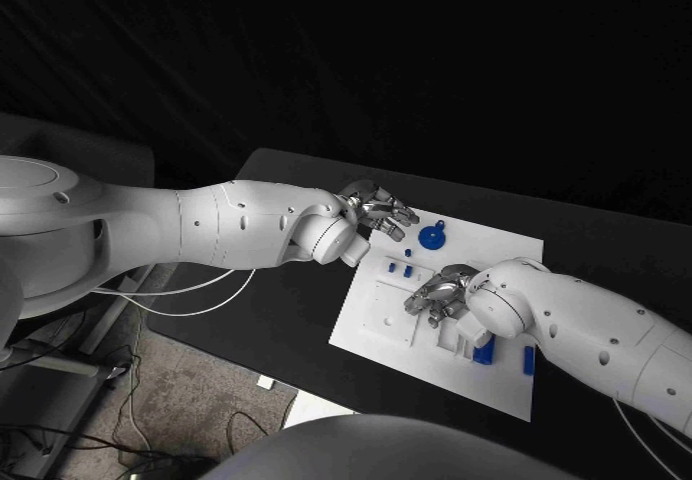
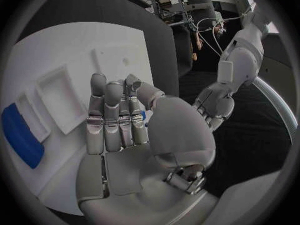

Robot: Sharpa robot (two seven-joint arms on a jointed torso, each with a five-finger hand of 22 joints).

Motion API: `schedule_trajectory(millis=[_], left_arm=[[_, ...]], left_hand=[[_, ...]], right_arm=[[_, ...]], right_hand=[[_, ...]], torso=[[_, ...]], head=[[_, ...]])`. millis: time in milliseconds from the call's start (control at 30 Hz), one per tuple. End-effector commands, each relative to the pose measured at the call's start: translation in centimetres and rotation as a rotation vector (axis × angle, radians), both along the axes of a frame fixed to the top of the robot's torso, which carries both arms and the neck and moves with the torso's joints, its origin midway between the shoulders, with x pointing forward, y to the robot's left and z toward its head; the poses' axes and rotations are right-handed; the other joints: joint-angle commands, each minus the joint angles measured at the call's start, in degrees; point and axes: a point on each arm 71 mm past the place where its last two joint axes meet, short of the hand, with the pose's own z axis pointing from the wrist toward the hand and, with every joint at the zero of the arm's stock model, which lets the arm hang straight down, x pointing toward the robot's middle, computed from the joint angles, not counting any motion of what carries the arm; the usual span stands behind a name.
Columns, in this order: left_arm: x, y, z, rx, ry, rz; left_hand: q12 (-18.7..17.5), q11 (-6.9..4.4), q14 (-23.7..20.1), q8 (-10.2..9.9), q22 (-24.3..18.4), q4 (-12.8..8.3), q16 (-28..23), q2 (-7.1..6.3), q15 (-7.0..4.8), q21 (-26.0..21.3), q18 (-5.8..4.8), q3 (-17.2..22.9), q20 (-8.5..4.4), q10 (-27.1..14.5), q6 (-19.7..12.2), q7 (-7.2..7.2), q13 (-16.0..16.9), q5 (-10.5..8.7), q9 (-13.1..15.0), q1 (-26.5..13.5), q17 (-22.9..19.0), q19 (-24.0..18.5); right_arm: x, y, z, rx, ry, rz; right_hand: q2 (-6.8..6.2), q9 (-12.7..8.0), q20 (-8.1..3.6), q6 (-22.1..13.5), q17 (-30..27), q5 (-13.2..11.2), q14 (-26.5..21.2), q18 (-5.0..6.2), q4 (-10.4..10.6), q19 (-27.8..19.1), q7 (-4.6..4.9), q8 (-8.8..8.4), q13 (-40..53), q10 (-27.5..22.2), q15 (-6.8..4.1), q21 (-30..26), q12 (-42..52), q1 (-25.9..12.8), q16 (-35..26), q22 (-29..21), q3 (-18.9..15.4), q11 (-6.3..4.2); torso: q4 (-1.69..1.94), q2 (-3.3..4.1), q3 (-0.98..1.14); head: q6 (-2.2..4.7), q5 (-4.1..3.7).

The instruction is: Assemble the parts on the task board

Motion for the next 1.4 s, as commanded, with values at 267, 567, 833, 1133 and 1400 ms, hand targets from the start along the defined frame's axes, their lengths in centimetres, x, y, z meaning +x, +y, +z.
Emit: schedule_trajectory(millis=[267,567,833,1133,1400], left_arm=[[0.04,-0.23,0.15,-0.008,-0.008,-0.006],[0.04,-0.25,0.14,-0.008,-0.008,-0.006],[0.04,-0.25,0.13,-0.008,-0.007,-0.007],[0.03,-0.24,0.12,-0.008,-0.006,-0.007],[0.03,-0.24,0.11,-0.007,-0.005,-0.007]], left_hand=[[-0.18,0.02,0.02,-0.04,-0.05,0.06,-0.22,0.02,0.30,0.32,-0.70,0.29,-0.02,-0.35,-0.33,-0.08,-0.05,0.32,-0.06,0.01,0.03,-0.47],[-0.18,0.02,0.02,-0.04,-0.05,0.06,-0.22,0.02,0.30,0.32,-0.70,0.29,-0.02,-0.35,-0.33,-0.08,-0.05,0.32,-0.06,0.01,0.03,-0.47],[-0.18,0.02,0.02,-0.04,-0.05,0.06,-0.22,0.02,0.30,0.32,-0.70,0.29,-0.02,-0.35,-0.33,-0.08,-0.05,0.32,-0.06,0.01,0.03,-0.47],[-0.18,0.02,0.02,-0.04,-0.05,0.06,-0.22,0.02,0.30,0.32,-0.70,0.29,-0.02,-0.35,-0.33,-0.08,-0.05,0.32,-0.06,0.01,0.03,-0.47],[-0.18,0.02,0.02,-0.04,-0.05,0.06,-0.22,0.02,0.30,0.32,-0.70,0.29,-0.02,-0.35,-0.33,-0.08,-0.05,0.32,-0.06,0.01,0.03,-0.47]], right_arm=[[0.14,-0.08,-0.17,-0.005,-0.015,0.007],[0.29,-0.29,-0.32,-0.022,-0.016,0.002],[0.41,-0.49,-0.54,-0.035,-0.019,-0.006],[0.29,-0.29,-0.57,-0.029,-0.016,0.005],[0.20,-0.09,-0.55,-0.026,-0.017,0.010]], right_hand=[[0.57,0.04,0.01,-0.50,-0.09,0.15,0.16,0.67,0.19,0.02,0.15,0.28,0.08,-0.44,0.16,-0.38,0.24,0.08,-0.24,1.03,0.21,0.00],[0.57,0.04,0.01,-0.50,-0.09,0.15,0.16,0.67,0.19,0.02,0.15,0.28,0.08,-0.44,0.16,-0.38,0.24,0.08,-0.24,1.03,0.21,0.00],[0.64,0.20,0.02,-0.57,-0.10,0.15,0.17,0.67,0.21,0.05,0.15,0.29,0.08,-0.45,0.17,-0.38,0.25,0.05,-0.17,1.04,0.23,0.01],[0.61,0.28,0.02,-0.60,-0.11,0.15,0.14,0.68,0.18,0.05,0.15,0.28,0.08,-0.46,0.17,-0.40,0.25,0.04,-0.15,1.03,0.22,0.01],[0.61,0.28,0.02,-0.60,-0.11,0.15,0.14,0.68,0.18,0.05,0.15,0.28,0.08,-0.46,0.17,-0.40,0.25,0.04,-0.15,1.03,0.22,0.01]], torso=[[-0.07,-0.02,0.02],[-0.05,0.01,0.02],[-0.06,0.00,0.01],[-0.06,0.00,0.00],[-0.08,-0.01,-0.02]], head=[[-0.05,0.07],[-0.19,-0.03],[-0.33,0.06],[-0.37,0.05],[-0.40,0.09]])
